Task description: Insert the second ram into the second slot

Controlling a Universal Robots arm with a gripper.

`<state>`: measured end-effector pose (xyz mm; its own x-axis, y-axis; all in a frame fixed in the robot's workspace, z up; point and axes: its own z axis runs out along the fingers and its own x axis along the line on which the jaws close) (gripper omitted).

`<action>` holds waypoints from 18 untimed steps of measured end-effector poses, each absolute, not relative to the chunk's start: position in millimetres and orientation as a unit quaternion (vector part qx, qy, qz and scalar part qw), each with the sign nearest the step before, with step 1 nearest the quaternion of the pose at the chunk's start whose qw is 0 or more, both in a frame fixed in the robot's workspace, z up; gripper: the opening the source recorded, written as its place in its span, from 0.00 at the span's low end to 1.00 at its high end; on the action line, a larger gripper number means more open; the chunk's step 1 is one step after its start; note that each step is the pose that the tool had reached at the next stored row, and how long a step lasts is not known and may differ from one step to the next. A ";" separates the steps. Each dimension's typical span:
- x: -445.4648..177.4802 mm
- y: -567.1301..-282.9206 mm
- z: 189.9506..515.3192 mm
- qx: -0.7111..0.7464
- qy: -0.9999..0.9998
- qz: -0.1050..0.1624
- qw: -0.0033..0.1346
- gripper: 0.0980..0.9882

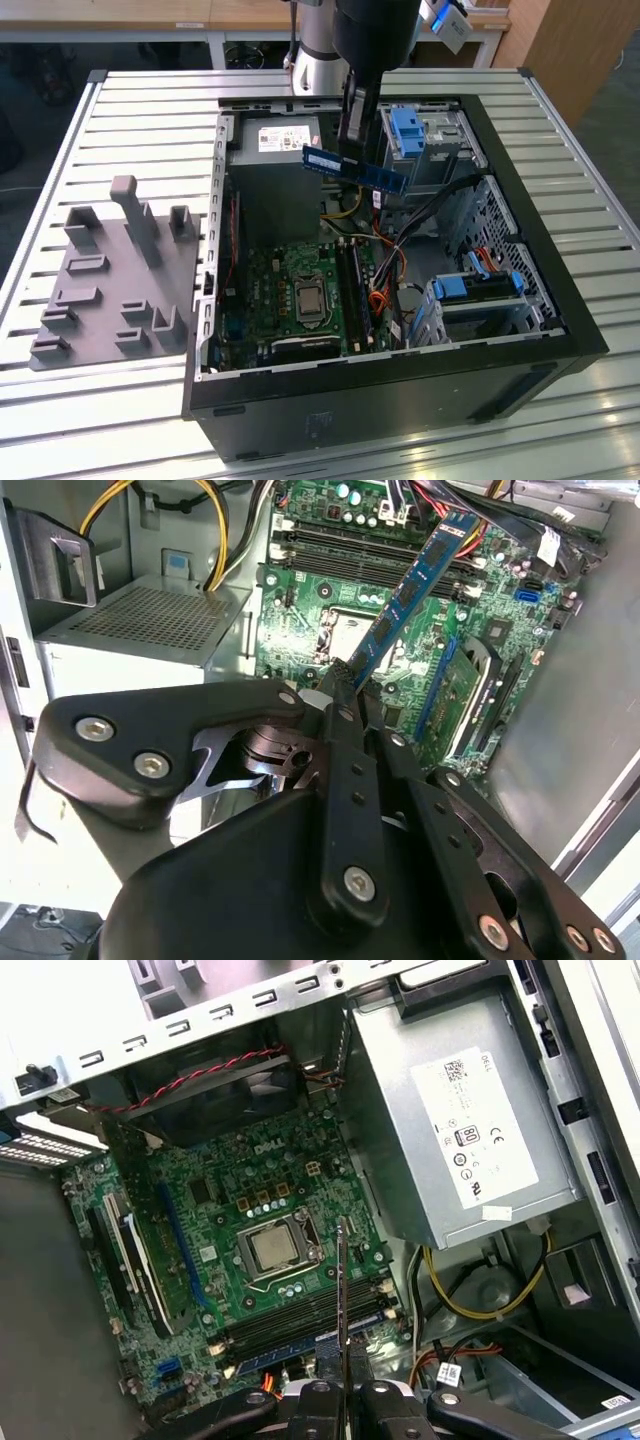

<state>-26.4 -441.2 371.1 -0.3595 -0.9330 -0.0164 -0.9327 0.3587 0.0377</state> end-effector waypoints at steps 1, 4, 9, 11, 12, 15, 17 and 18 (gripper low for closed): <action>-26.4 -441.2 371.1 0.565 -0.825 -0.020 0.004 0.04; -26.4 -441.2 371.1 0.561 -0.827 -0.020 0.004 0.04; -26.4 -441.2 371.0 0.555 -0.831 -0.020 0.004 0.04; -26.4 -441.2 371.0 0.553 -0.833 -0.020 0.004 0.04; -26.4 -441.2 371.0 0.552 -0.834 -0.020 0.004 0.04; -26.4 -441.2 371.0 0.548 -0.836 -0.020 0.003 0.04; -26.4 -441.2 371.0 0.546 -0.838 -0.020 0.003 0.04; -26.5 -441.2 371.0 0.544 -0.839 -0.020 0.003 0.04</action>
<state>-26.5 -441.2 371.0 -0.4072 -0.9132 -0.0163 -0.9129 0.4064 0.0377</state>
